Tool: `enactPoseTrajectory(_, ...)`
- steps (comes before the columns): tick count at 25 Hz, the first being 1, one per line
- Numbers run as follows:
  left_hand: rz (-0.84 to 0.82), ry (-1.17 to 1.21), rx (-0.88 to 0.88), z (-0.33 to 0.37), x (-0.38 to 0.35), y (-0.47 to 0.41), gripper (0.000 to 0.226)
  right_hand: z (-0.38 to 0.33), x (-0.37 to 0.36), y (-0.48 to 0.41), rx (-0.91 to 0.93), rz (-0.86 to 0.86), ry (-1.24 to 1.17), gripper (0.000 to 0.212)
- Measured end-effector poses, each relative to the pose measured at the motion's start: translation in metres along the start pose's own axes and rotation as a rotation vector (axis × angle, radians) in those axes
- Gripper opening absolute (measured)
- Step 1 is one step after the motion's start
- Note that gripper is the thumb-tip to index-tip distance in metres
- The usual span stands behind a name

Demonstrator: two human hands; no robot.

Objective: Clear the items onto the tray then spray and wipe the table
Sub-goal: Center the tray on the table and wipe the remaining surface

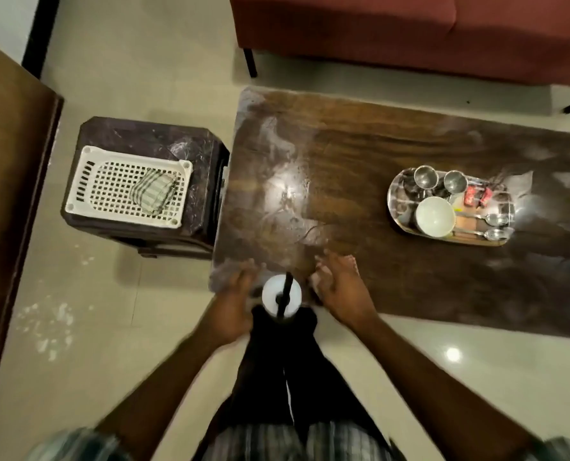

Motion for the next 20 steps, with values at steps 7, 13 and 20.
enactPoseTrajectory(7,0.134,0.061,-0.181,-0.017,-0.068,-0.069,0.083,0.104,-0.059,-0.033,-0.187,-0.022,0.263,0.074)
enactPoseTrajectory(13,0.181,0.439,-0.131,-0.014,-0.051,-0.098,0.039,0.116,-0.078,-0.038,-0.201,-0.015,0.288,0.068)
enactPoseTrajectory(20,0.447,0.466,-0.076,-0.010,0.060,-0.151,0.031,0.121,-0.093,-0.029,-0.096,0.097,0.398,0.076)
Point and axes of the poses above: each hand's wrist, its own y-axis away from the middle knuckle, its own x-axis out of the back of the hand, z = x × y, the point moved 7 cm from there along -y, towards the middle knuckle, and after that the axes turned 13 degrees about -z, right-handed, at the moved point
